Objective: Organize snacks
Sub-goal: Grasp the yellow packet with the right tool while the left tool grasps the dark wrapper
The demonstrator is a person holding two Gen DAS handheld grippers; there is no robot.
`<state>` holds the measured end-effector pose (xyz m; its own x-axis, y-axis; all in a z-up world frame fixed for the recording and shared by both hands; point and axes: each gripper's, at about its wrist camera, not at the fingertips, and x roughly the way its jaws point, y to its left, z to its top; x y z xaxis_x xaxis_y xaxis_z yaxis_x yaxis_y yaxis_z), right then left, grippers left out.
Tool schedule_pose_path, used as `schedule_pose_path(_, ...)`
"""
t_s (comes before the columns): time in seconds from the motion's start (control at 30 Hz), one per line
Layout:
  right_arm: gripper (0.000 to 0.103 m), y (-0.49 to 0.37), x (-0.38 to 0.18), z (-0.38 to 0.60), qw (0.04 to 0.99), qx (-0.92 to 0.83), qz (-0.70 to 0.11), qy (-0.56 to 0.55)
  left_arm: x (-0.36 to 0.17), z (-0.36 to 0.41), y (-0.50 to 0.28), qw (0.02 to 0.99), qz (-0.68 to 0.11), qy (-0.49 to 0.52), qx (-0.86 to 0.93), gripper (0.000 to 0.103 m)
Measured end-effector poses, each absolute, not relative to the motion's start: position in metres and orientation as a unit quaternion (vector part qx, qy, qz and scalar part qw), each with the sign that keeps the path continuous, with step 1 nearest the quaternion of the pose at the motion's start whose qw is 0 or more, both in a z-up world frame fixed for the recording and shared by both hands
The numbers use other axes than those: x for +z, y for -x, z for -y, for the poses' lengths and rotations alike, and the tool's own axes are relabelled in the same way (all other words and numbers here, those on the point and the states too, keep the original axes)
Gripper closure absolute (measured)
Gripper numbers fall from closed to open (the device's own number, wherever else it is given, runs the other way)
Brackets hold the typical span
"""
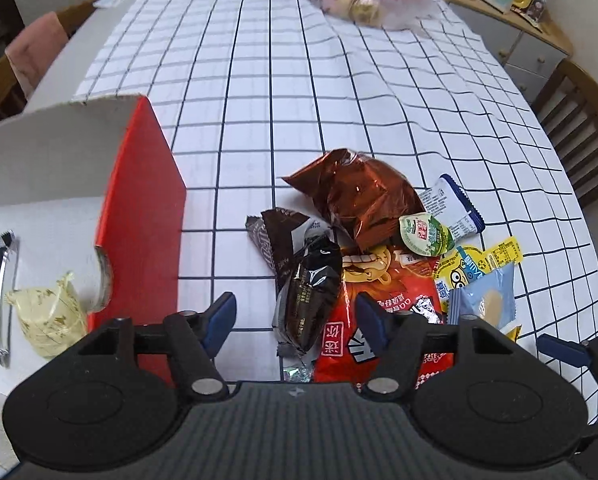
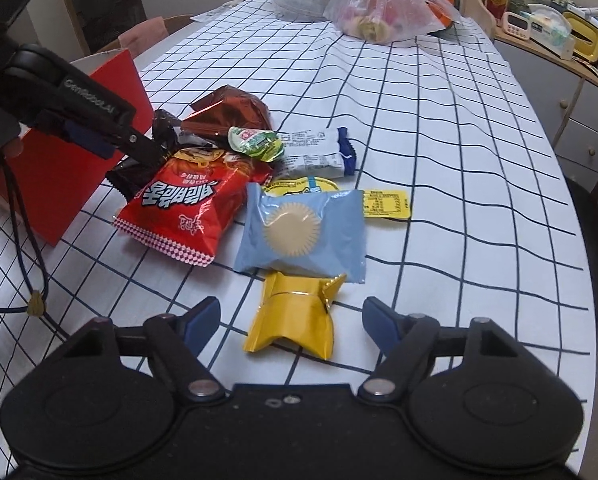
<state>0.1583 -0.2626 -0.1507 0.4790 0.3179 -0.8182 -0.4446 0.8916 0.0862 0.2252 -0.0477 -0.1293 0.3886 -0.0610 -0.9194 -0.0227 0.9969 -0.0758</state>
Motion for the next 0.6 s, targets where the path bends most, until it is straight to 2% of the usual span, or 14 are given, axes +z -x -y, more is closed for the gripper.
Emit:
schedule_pose_path(0.2, 0.035, -0.162, -0.155, 0.259, 0.853, 0.227, -0.462, 0.084, -0.137, 0.048, -0.237, 0.821, -0.570, 0.042, -0.013, 0.054)
schedule_pose_path(0.37, 0.049, -0.163, -0.162, 0.255, 0.849, 0.227, -0.466, 0.099, -0.141, 0.047, -0.240, 0.815, -0.577, 0.053, -0.020, 0.065)
schedule_pose_path(0.6, 0.060, -0.160, -0.161, 0.256, 0.854, 0.222, -0.459, 0.103, -0.140, 0.047, -0.237, 0.817, -0.572, 0.060, -0.019, 0.074)
